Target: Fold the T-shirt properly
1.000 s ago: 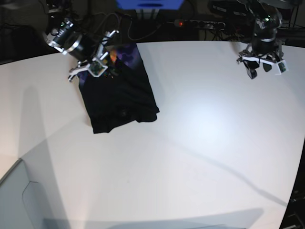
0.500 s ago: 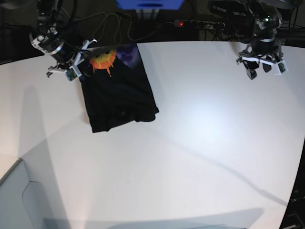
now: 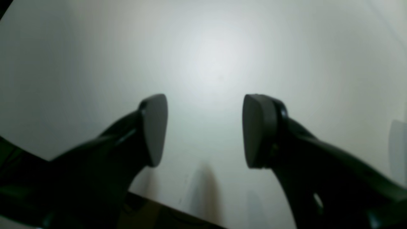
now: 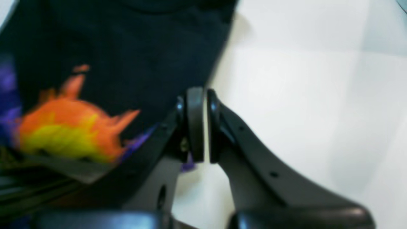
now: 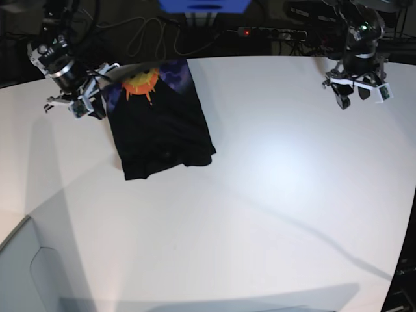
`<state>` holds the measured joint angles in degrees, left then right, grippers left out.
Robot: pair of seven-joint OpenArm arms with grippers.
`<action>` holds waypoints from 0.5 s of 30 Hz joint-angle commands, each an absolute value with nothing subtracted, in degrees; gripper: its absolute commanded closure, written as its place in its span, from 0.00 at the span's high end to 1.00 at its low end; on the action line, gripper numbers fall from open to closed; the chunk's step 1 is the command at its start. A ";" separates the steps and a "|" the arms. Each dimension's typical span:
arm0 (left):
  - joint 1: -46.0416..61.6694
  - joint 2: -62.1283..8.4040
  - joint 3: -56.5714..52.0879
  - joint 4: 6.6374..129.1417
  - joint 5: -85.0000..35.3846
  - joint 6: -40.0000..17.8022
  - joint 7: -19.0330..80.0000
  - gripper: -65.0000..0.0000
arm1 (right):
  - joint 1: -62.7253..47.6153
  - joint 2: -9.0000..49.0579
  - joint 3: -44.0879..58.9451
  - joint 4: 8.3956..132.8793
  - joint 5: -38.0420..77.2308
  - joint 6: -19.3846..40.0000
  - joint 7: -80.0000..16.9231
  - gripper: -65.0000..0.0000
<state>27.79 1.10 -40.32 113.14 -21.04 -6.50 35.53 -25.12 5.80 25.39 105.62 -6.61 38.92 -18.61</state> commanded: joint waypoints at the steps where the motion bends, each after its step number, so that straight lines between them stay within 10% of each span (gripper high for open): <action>1: 28.44 0.75 -40.66 114.24 -21.32 -6.64 34.24 0.56 | -25.19 6.20 26.24 104.40 -6.29 40.00 -17.98 0.00; 15: 28.70 0.66 -40.66 114.24 -21.32 -6.64 34.24 0.56 | -27.56 5.32 22.73 97.71 -6.20 40.00 -17.36 0.00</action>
<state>28.42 1.10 -40.32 113.14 -20.78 -6.48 35.57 -27.31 4.75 22.48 96.57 -7.29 38.94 -18.48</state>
